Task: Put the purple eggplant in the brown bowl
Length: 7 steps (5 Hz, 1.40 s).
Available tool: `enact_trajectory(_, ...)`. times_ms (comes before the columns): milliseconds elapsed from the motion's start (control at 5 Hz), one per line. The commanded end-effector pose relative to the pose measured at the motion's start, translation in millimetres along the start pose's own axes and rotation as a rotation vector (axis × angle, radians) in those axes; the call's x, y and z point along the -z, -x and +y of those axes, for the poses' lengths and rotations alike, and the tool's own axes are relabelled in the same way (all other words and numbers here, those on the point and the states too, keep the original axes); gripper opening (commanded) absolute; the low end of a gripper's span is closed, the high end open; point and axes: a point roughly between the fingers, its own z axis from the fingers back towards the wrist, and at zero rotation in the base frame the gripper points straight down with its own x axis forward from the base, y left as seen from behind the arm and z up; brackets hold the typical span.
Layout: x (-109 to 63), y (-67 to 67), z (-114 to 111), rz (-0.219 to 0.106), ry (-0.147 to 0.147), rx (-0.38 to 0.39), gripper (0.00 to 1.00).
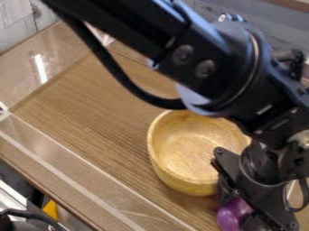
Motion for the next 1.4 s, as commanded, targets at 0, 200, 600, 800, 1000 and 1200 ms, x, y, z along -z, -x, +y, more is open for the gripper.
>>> enact_trajectory(0, 3.1, 0.8, 6.5, 0.012, -0.011, -0.018, 0.0)
enact_trajectory(200, 3.5, 1.2, 6.8, 0.014, -0.014, -0.02, 0.0)
enact_trajectory(600, 3.5, 2.1, 7.5, 0.019, -0.017, -0.024, 0.0)
enact_trajectory(800, 3.2, 2.5, 7.9, 0.021, -0.019, -0.026, 0.0)
enact_trajectory(1000, 3.1, 2.9, 8.3, 0.024, -0.021, -0.028, 0.0)
enact_trajectory(1200, 2.9, 3.4, 8.7, 0.026, -0.023, -0.03, 0.0)
